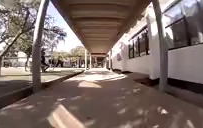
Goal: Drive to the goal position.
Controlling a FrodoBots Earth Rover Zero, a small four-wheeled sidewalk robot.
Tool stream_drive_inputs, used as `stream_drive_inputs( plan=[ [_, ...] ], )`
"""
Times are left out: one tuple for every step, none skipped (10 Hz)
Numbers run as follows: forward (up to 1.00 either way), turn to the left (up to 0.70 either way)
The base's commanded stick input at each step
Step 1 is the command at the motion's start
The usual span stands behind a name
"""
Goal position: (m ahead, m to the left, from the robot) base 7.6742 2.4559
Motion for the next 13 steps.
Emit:
stream_drive_inputs(
  plan=[
    [0.50, 0.00],
    [0.50, 0.00],
    [0.50, 0.00],
    [0.50, 0.00],
    [0.50, 0.00],
    [0.50, 0.00],
    [0.50, 0.00],
    [0.50, 0.00],
    [0.50, 0.00],
    [0.50, 0.00],
    [0.50, 0.00],
    [0.50, 0.00],
    [0.50, 0.00]
  ],
)
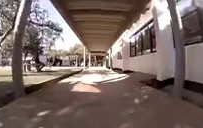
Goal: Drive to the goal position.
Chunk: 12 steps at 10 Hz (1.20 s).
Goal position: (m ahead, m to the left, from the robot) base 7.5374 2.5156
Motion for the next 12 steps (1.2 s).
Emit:
stream_drive_inputs(
  plan=[
    [0.50, 0.00],
    [0.50, 0.00],
    [0.50, 0.00],
    [0.50, 0.00],
    [0.50, 0.00],
    [0.50, 0.00],
    [0.50, 0.00],
    [0.50, 0.00],
    [0.50, 0.00],
    [0.50, 0.00],
    [0.50, 0.00],
    [0.50, 0.00]
  ],
)
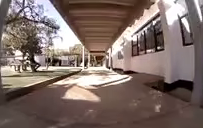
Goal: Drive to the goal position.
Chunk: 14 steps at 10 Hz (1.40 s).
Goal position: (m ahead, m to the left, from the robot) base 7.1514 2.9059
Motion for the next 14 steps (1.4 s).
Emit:
stream_drive_inputs(
  plan=[
    [0.50, 0.00],
    [0.50, 0.00],
    [0.50, 0.00],
    [0.50, 0.00],
    [0.50, 0.00],
    [0.50, 0.00],
    [0.50, 0.00],
    [0.50, 0.00],
    [0.50, 0.00],
    [0.50, 0.00],
    [0.50, 0.00],
    [0.50, 0.00],
    [0.50, 0.00],
    [0.50, 0.00]
  ],
)
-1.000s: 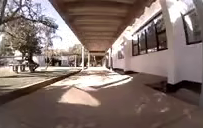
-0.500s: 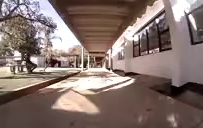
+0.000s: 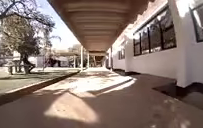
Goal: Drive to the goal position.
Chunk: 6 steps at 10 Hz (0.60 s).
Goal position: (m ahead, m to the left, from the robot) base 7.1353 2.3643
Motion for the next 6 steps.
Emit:
stream_drive_inputs(
  plan=[
    [0.50, 0.00],
    [0.50, 0.00],
    [0.50, 0.00],
    [0.50, 0.00],
    [0.50, 0.00],
    [0.50, 0.00]
  ],
)
